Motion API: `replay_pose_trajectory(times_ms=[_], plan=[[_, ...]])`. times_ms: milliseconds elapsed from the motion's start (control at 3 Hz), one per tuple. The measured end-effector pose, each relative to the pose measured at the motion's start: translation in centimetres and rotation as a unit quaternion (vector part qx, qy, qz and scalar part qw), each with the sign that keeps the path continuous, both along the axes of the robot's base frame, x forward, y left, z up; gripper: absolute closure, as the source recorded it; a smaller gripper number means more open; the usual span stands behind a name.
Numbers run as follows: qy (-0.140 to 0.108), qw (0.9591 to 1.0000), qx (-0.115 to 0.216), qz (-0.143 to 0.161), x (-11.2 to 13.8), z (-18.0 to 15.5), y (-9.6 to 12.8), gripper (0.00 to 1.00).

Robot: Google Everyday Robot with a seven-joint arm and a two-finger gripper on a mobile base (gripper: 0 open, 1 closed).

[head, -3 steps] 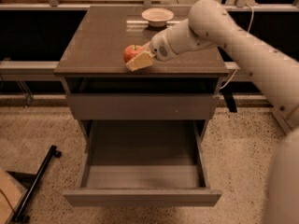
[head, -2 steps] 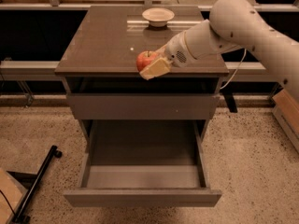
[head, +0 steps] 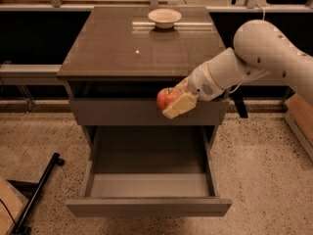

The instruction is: Place apple into middle drawer

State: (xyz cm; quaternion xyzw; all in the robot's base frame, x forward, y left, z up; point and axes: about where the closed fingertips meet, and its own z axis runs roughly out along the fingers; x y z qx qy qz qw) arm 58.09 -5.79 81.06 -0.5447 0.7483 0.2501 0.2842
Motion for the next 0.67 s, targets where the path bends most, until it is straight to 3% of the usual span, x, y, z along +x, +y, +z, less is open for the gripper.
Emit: replay_pose_trajectory(times_ms=[333,667], plan=[[0.041,0.9978,0.052,-0.009,-2.8,-6.6,0.8,1.00],[0.059,0.9887,0.131,-0.042,-3.4,-13.0,2.9,1.00]])
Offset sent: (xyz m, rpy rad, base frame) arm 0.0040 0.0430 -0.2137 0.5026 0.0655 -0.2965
